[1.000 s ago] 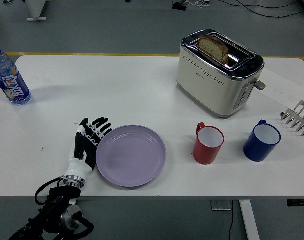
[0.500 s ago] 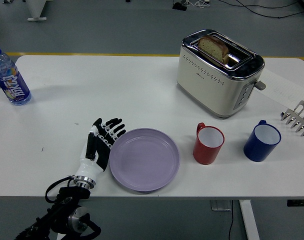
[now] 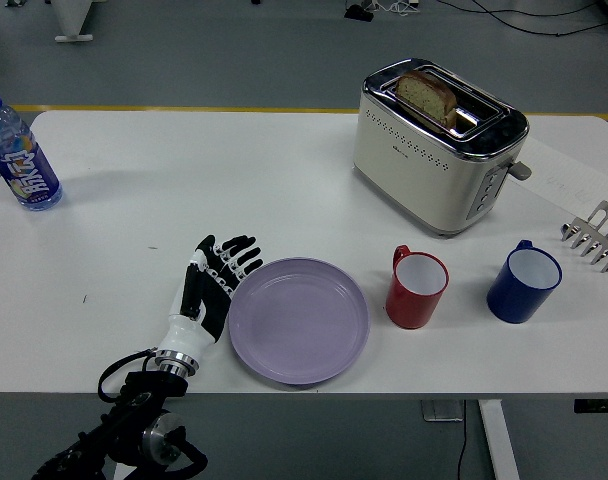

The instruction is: Push plate across desktop

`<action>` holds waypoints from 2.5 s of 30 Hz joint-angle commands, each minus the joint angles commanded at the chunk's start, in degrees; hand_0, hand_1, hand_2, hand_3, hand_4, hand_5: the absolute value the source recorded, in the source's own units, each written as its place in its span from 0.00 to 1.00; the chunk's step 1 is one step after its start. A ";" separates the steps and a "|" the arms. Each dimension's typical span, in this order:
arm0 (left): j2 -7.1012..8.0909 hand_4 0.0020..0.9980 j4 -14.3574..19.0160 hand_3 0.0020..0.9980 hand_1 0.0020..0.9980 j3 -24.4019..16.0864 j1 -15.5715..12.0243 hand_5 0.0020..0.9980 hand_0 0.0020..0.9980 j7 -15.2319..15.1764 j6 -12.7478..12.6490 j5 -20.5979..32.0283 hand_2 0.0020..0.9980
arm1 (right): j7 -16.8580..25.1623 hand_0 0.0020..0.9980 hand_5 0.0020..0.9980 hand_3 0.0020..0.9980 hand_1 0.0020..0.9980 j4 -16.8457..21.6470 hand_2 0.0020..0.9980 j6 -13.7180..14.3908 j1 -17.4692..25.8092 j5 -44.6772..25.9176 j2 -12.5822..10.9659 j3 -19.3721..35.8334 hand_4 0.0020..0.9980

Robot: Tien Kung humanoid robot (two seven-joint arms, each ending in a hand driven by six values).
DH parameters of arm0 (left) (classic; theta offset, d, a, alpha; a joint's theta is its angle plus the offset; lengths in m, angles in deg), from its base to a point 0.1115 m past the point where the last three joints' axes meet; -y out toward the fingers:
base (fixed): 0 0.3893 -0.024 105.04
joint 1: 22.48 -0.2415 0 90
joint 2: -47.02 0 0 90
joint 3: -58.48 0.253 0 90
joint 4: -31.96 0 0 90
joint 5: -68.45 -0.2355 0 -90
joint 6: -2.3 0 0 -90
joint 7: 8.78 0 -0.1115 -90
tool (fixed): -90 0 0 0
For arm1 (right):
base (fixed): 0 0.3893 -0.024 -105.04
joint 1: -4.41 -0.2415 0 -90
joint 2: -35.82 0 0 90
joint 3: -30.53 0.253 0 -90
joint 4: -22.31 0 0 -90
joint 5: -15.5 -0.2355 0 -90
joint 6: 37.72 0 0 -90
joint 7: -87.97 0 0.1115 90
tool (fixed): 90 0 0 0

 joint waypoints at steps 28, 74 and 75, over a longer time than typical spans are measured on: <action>6.90 0.49 5.46 0.58 0.71 -23.34 -2.42 1.00 0.69 14.48 -2.51 -17.38 0.69 | -0.19 0.57 0.32 0.62 0.56 0.15 0.70 0.32 0.18 -0.15 0.02 -0.13 0.35; 6.56 0.51 7.49 0.58 0.71 -44.01 -6.05 1.00 0.68 23.63 4.08 -22.70 0.69 | -0.39 0.57 0.32 0.62 0.56 0.26 0.70 0.36 0.19 0.45 0.18 0.13 0.35; 6.56 0.51 7.47 0.58 0.71 -44.04 -6.03 1.00 0.68 23.60 4.02 -22.66 0.69 | -0.41 0.57 0.32 0.62 0.56 0.27 0.70 0.36 0.15 0.53 0.19 0.19 0.35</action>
